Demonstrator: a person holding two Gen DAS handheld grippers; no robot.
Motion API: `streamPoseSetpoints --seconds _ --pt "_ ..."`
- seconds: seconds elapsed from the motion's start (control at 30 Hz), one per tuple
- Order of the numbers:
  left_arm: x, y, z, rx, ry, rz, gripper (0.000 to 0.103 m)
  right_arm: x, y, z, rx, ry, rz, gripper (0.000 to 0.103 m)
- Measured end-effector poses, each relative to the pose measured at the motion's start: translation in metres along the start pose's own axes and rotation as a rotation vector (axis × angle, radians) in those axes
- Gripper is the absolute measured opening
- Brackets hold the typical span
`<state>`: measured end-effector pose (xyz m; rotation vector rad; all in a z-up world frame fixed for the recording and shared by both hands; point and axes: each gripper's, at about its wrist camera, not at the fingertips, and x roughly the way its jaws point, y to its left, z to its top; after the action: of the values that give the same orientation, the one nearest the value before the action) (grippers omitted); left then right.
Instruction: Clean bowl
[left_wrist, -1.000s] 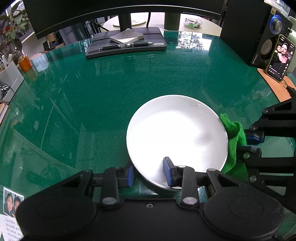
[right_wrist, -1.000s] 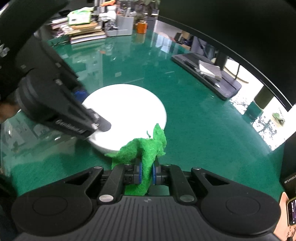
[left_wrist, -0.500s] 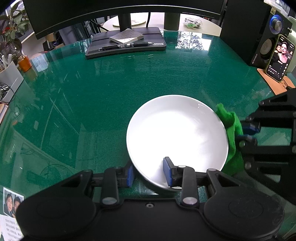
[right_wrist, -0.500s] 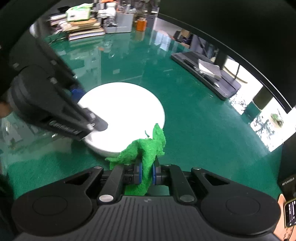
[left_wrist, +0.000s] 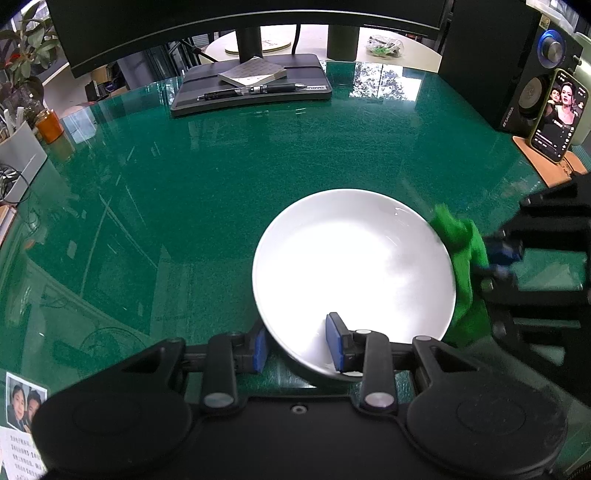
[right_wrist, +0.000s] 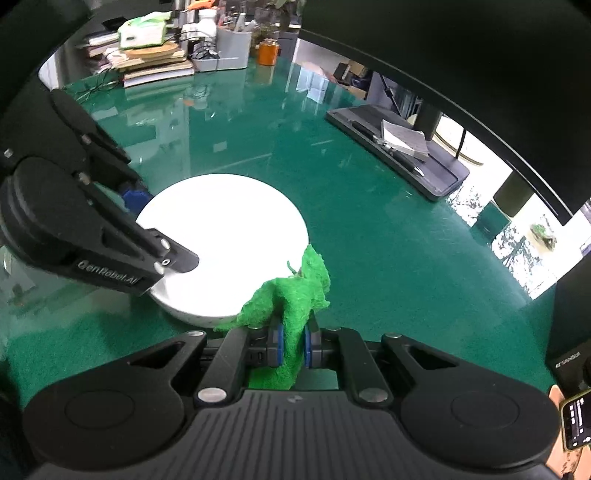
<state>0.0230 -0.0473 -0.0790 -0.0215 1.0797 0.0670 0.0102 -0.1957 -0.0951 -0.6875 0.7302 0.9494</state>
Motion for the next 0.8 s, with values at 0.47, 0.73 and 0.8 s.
streamPoseSetpoints --seconds 0.47,0.73,0.8 --pt "-0.0003 0.0006 -0.0015 -0.006 0.000 -0.001 0.033 0.0005 0.0029 0.0014 -0.015 0.012 0.008 0.010" --pt "-0.0003 0.0012 -0.0012 -0.006 0.001 -0.002 0.033 0.0061 -0.0051 0.0065 0.019 0.012 -0.010 0.010" --pt "-0.0003 0.0011 -0.0011 -0.005 0.002 -0.002 0.033 0.0059 -0.0043 0.0065 0.013 0.015 -0.008 0.010"
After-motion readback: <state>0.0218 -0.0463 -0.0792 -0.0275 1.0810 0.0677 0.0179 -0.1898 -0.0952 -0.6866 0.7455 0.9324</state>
